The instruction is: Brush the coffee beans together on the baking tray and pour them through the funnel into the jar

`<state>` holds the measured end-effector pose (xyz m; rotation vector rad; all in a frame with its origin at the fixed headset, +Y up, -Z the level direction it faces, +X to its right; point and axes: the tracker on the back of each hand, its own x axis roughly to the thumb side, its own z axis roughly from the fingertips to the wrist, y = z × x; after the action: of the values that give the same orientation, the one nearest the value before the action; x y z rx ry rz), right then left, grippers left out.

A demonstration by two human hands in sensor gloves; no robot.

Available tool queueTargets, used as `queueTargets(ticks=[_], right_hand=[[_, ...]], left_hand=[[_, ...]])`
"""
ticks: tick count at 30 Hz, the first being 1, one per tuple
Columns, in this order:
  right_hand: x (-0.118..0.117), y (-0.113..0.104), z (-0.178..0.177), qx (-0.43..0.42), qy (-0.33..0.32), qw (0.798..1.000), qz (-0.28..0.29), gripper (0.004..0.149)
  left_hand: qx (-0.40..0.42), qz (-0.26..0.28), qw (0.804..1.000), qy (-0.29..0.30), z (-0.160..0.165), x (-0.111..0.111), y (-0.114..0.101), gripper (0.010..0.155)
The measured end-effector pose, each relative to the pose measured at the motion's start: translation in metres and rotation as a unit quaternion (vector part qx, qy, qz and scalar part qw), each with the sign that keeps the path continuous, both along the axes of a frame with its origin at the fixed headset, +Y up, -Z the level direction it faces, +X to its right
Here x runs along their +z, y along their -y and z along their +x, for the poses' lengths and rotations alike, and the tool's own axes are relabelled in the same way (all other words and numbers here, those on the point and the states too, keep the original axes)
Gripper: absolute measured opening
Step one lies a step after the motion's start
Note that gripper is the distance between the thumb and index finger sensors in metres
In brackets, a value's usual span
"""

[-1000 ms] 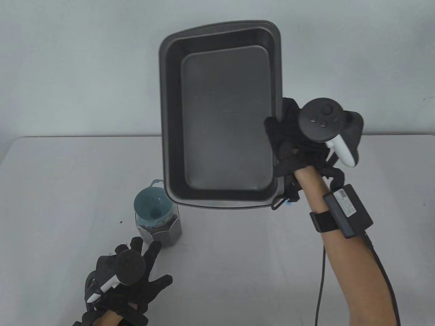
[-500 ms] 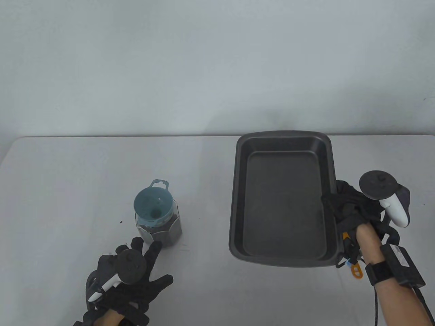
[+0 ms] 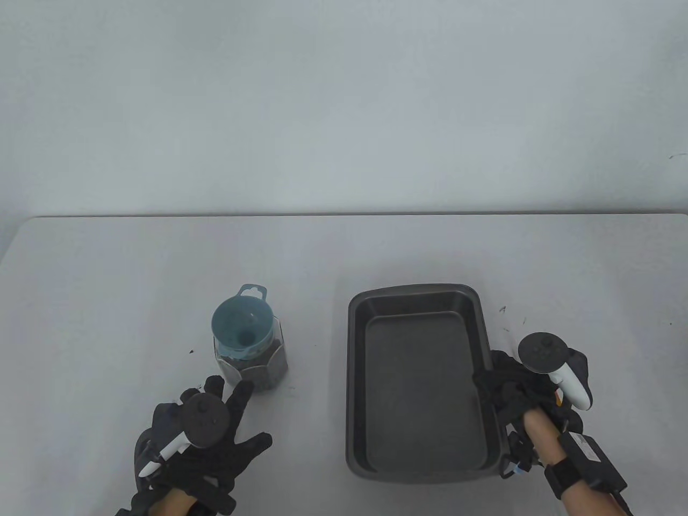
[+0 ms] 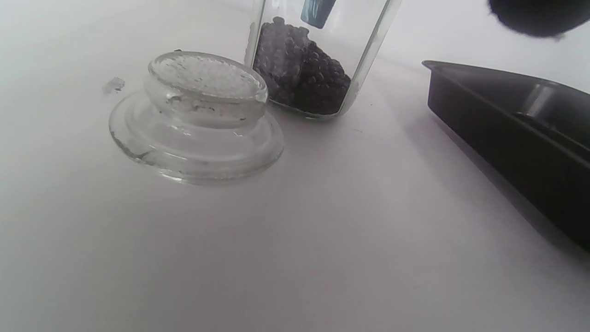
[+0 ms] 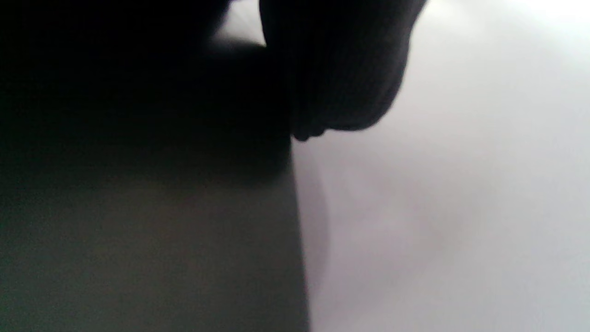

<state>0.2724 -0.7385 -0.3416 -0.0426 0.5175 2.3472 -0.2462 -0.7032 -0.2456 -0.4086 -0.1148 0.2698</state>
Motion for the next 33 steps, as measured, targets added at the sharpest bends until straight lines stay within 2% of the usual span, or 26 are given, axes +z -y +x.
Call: queueTargets(ticks=[5,8,12,24,27,29,30,33], right_hand=[[0.003,0.01,-0.005,0.007,0.005,1.0,0.002,0.018],[0.006,0.013,-0.008,0.051,0.004,0.998,0.029,0.013],[0.008,0.017,-0.01,0.076,0.02,0.997,0.025,0.012],[0.011,0.022,-0.024,0.217,0.008,0.976,0.031,0.057],[0.012,0.021,-0.024,0.206,0.011,0.978,0.03,0.059],[0.014,0.014,-0.02,0.193,0.029,0.979,0.053,0.06],[0.014,0.008,-0.018,0.189,0.032,0.979,0.064,0.065],[0.018,-0.019,-0.007,0.168,0.043,0.981,0.087,0.07]], left_hand=[[0.002,0.0,1.0,0.0,0.0,0.0,0.0,0.092],[0.002,-0.001,1.0,0.0,0.0,0.0,0.0,0.092],[0.0,-0.001,1.0,0.0,0.0,0.0,0.0,0.092],[-0.004,-0.003,1.0,0.0,0.0,0.0,0.0,0.092],[-0.003,-0.002,1.0,-0.001,0.0,0.0,0.0,0.092],[-0.001,-0.001,1.0,-0.001,0.0,0.0,0.0,0.092],[-0.001,-0.001,1.0,-0.001,0.0,0.0,0.0,0.093],[-0.003,-0.002,1.0,0.0,0.0,0.0,0.0,0.092]])
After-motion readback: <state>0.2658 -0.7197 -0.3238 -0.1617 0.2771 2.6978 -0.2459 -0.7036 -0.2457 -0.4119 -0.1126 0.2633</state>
